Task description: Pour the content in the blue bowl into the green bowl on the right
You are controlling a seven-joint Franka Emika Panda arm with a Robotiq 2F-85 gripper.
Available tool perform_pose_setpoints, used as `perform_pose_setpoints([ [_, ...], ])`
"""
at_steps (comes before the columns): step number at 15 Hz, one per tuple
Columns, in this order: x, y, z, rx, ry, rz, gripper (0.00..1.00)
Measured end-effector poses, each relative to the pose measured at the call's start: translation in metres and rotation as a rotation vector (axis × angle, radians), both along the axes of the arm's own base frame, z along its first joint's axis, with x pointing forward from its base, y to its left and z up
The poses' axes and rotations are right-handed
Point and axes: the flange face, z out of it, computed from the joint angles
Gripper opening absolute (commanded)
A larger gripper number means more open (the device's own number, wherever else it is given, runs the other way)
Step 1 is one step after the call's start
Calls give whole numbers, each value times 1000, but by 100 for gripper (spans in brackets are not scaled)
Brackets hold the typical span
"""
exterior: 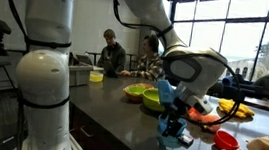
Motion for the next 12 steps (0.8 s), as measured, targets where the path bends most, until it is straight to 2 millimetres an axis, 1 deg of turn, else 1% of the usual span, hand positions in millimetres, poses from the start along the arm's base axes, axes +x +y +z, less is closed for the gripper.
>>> perform_pose_setpoints([
  [1,-6,2,-15,1,12,-1,69],
  [2,-5,2,-17,-5,8,-5,65],
  [3,-6,2,-17,-11,5,-8,64],
  [4,-7,2,-16,-13,1,-11,62],
  [6,-10,0,-15,-15,-3,-21,52],
  [9,-16,-5,-13,-18,-5,-34,35],
  [11,-19,-8,-12,-28,1,-32,21],
  [12,-20,-8,-12,-37,5,-28,11],
])
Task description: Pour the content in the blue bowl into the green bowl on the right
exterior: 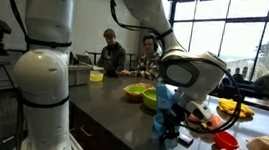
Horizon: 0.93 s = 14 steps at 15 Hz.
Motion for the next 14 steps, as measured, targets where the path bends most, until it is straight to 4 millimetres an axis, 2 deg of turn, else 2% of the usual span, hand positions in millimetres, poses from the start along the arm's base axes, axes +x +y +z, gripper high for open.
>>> perform_pose_setpoints([
  [1,0,0,1,-15,3,6,2],
  [2,2,1,2,-35,2,15,0],
  [8,23,9,18,-167,26,93,1],
  [14,14,-4,50,-266,41,105,1],
])
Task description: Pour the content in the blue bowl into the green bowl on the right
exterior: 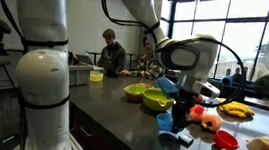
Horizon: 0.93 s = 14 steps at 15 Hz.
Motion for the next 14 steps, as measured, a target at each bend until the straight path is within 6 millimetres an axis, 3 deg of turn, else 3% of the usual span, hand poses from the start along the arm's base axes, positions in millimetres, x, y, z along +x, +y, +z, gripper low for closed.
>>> perform_pose_setpoints([
  [7,-11,-10,39,-33,-20,16,1],
  [14,14,7,59,-40,-21,87,1],
])
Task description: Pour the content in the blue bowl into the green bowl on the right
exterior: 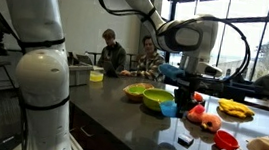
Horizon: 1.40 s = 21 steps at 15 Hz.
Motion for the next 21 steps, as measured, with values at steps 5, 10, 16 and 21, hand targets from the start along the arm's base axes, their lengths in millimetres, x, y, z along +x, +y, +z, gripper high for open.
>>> perform_pose_setpoints([
  [5,27,16,18,-26,-21,65,1],
  [10,49,35,31,-53,-27,138,1],
  [16,74,58,45,-68,-37,203,1],
  [21,92,68,54,-98,-37,241,1],
])
